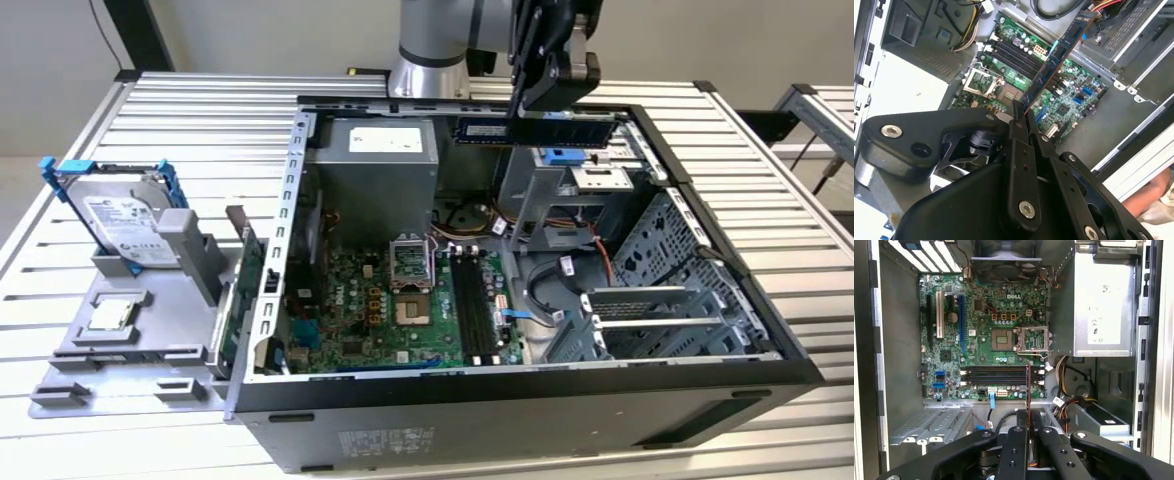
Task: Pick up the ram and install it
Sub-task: 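Insert the ram into the slot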
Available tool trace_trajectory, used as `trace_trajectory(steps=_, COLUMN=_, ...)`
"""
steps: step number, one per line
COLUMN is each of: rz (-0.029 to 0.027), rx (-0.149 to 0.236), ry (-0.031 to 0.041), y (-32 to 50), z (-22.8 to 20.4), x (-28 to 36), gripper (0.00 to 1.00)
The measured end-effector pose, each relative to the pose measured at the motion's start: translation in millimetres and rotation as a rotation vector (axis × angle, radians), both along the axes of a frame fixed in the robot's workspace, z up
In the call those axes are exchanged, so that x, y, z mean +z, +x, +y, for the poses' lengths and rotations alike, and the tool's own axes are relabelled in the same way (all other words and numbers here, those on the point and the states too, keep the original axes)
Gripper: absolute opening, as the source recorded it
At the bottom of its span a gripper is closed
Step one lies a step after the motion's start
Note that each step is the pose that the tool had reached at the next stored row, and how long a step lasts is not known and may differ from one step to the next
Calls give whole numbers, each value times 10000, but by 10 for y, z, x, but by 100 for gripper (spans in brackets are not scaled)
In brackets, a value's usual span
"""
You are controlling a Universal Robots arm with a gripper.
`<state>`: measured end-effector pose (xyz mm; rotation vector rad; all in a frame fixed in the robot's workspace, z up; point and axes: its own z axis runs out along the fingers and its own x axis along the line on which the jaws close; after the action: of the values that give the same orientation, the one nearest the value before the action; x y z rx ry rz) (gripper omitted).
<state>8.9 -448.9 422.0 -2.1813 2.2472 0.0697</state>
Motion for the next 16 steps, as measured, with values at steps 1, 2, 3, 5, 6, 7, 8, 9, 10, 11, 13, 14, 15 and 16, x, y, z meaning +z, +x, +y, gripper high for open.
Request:
trace_trajectory(steps=1, rz=0, rx=-2, ry=0, y=0, z=0, x=0, gripper=0)
trace_trajectory(steps=2, rz=0, rx=-20, ry=0, y=0, z=0, x=0, gripper=0)
trace_trajectory(steps=3, rz=0, rx=-57, ry=1, y=0, z=0, x=0, gripper=0)
trace_trajectory(steps=5, rz=0, rx=-212, ry=0, y=0, z=0, x=0, gripper=0)
trace_trajectory(steps=6, rz=0, rx=-319, ry=0, y=0, z=0, x=0, gripper=0)
trace_trajectory(steps=7, rz=0, rx=-428, ry=0, y=0, z=-1, x=0, gripper=0)
trace_trajectory(steps=8, rz=0, rx=-543, ry=0, y=0, z=-1, x=0, gripper=0)
trace_trajectory(steps=9, rz=0, rx=-654, ry=0, y=0, z=-1, x=0, gripper=0)
trace_trajectory(steps=10, rz=1, rx=-777, ry=0, y=0, z=-1, x=0, gripper=0)
trace_trajectory(steps=11, rz=1, rx=-899, ry=0, y=0, z=-1, x=0, gripper=0)
trace_trajectory(steps=13, rz=4, rx=-1143, ry=0, y=0, z=-1, x=0, gripper=0)
trace_trajectory(steps=14, rz=6, rx=-1276, ry=-1, y=0, z=-1, x=0, gripper=0)
trace_trajectory(steps=15, rz=7, rx=-1397, ry=-1, y=0, z=-1, x=0, gripper=0)
trace_trajectory(steps=16, rz=8, rx=-1510, ry=-1, y=0, z=-1, x=0, gripper=0)
